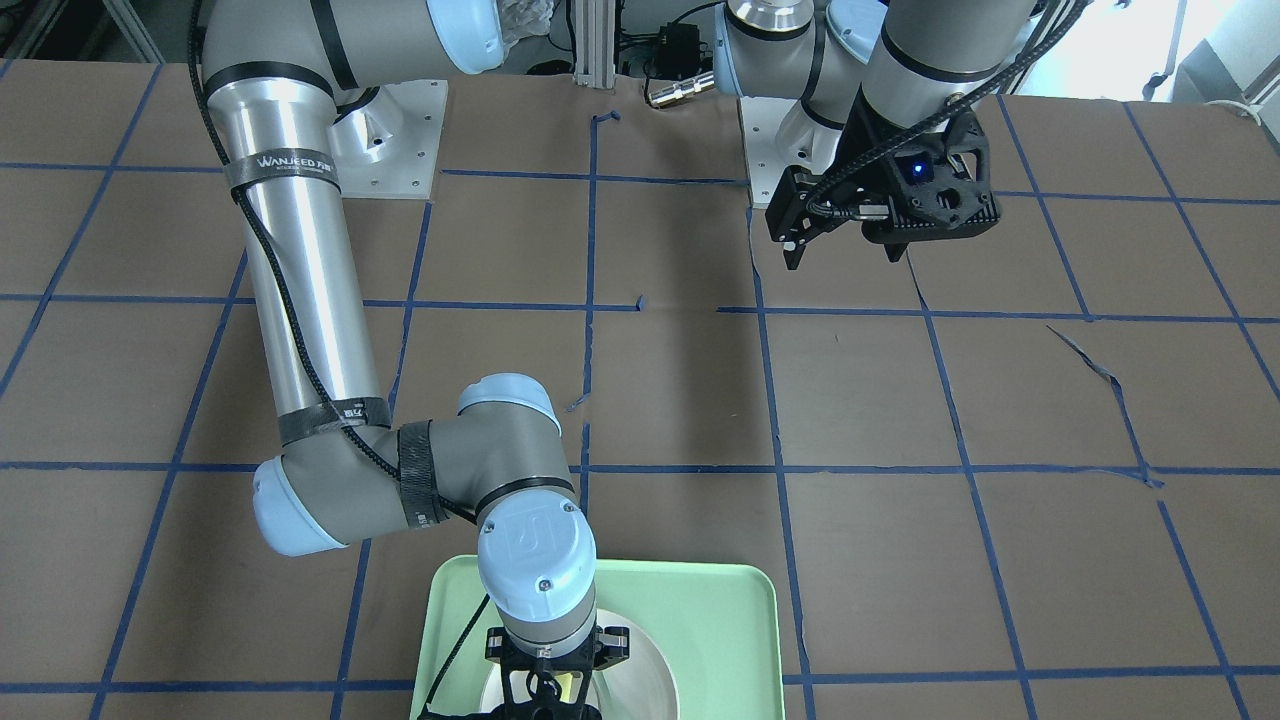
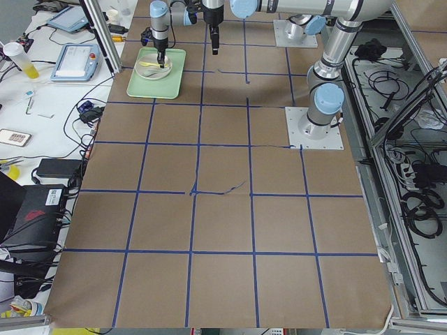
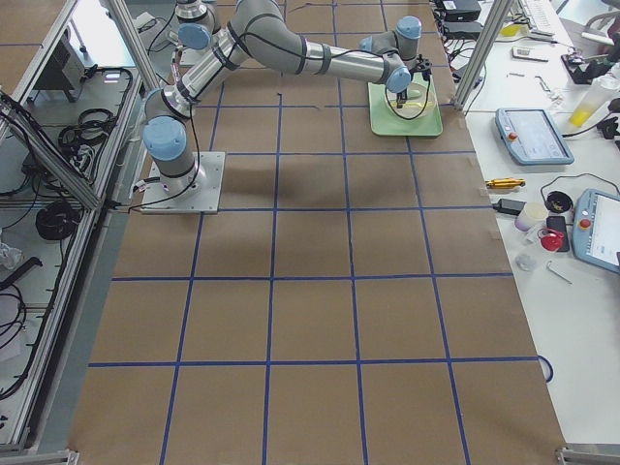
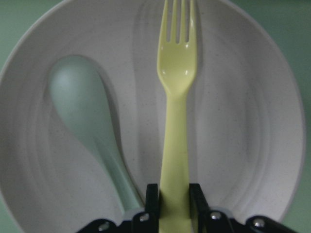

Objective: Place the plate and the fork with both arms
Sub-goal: 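Lift the yellow fork with the right gripper and move it beside the plate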

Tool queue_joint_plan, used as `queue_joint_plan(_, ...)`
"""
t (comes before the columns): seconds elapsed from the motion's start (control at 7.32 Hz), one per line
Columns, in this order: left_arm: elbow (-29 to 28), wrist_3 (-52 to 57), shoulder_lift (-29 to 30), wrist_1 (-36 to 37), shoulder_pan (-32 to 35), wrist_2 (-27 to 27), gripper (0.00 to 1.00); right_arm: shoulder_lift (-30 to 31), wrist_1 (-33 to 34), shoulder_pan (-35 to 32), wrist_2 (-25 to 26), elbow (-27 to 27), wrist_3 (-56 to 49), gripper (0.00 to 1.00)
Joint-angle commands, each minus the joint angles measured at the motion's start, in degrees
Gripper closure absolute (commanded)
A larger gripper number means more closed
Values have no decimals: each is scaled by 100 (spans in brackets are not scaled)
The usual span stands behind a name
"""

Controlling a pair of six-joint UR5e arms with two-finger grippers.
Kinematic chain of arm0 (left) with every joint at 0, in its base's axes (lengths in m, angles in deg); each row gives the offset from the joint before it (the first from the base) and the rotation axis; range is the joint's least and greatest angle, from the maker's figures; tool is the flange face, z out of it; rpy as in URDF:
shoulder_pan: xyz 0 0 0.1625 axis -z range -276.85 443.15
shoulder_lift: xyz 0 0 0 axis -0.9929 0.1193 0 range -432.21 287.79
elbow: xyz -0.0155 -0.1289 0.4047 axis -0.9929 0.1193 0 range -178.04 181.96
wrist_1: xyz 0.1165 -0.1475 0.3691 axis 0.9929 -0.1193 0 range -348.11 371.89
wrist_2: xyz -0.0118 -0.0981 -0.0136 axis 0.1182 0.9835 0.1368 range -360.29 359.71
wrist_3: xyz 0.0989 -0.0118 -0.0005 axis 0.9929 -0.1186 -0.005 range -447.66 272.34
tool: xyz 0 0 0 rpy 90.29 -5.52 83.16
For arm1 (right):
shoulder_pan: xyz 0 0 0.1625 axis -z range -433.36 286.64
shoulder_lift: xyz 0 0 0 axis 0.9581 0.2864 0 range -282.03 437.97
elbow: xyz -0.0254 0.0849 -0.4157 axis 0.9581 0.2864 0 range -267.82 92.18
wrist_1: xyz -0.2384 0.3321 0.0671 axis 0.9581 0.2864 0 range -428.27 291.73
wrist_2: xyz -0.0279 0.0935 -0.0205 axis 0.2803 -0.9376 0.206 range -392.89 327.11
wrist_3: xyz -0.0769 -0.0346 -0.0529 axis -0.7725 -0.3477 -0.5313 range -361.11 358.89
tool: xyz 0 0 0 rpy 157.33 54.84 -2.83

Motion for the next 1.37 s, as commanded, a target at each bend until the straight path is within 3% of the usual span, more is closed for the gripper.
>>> queue_joint_plan(0.0,0,-1,-5,-1,0,0,0,225,-45,25,66,-59,-238,100)
queue_joint_plan(0.27,0,-10,21,8,0,0,0,331,-54,304,84,-86,-642,100)
queue_joint_plan(0.55,18,-54,65,8,0,17,0,524,-230,770,75,-444,-1231,100)
queue_joint_plan(1.23,26,-54,65,-1,9,9,0,420,-204,807,-4,-718,-1049,100)
